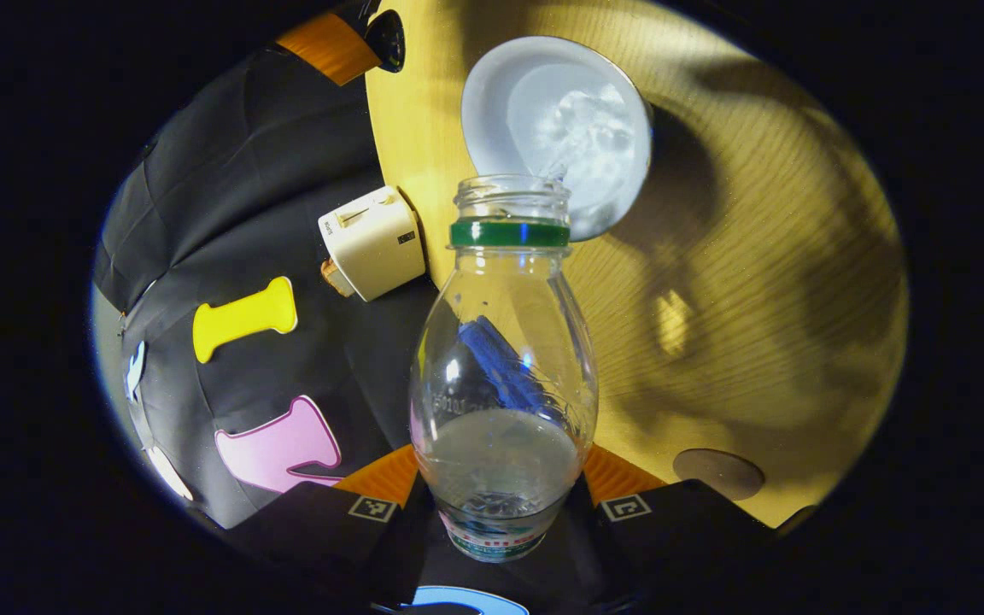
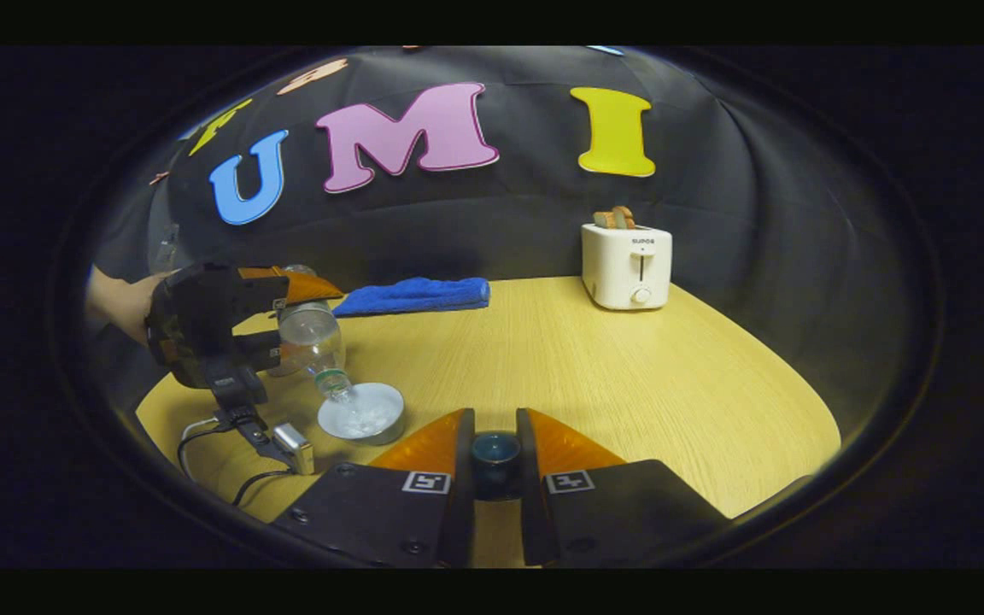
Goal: Open the teacup lid with one hand, grasp the water bottle and pour water into the teacup with the other hand; after pouring, place the water bottle on the coaster and then close the teacup lid.
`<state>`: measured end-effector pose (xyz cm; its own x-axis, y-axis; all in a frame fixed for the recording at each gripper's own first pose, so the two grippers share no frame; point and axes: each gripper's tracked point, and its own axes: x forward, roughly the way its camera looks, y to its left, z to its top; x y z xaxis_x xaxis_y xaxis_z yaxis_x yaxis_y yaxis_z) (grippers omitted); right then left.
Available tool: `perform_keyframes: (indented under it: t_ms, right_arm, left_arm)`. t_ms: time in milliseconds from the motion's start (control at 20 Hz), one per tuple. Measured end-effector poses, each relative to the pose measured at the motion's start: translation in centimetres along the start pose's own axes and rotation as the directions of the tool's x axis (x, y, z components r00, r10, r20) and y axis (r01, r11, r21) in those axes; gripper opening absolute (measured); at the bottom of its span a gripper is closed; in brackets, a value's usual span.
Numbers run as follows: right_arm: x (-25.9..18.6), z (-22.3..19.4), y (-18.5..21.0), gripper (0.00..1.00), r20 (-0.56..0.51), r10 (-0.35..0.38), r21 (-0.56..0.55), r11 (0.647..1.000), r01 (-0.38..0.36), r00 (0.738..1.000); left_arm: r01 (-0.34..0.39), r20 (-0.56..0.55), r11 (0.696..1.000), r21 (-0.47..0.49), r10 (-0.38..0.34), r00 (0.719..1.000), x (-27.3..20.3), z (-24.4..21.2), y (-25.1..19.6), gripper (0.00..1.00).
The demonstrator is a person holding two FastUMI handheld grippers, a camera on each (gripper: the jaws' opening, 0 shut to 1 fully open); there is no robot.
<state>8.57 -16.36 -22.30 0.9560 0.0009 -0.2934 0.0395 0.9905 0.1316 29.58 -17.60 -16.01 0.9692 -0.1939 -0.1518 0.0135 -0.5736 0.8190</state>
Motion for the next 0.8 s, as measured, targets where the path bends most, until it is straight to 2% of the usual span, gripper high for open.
perform_keyframes:
  t_ms: [700,750,800]
  right_arm:
    - [-0.1,0.0,0.5,0.25,-0.002,0.007,-0.008,1.000,-0.007,1.000]
    - [-0.2,0.0,0.5,0.31,0.000,0.007,-0.009,1.000,-0.007,1.000]
    - [-0.2,0.1,0.6,0.31,0.000,0.007,-0.008,1.000,-0.007,1.000]
  left_arm:
    - [-0.050,0.056,0.993,0.110,0.044,0.997,0.3,0.9,2.3,0.71]
    - [-0.050,0.057,0.992,0.118,0.043,0.997,0.3,0.9,2.3,0.72]
    - [-0.051,0.062,0.991,0.125,0.044,0.997,0.3,0.9,2.4,0.72]
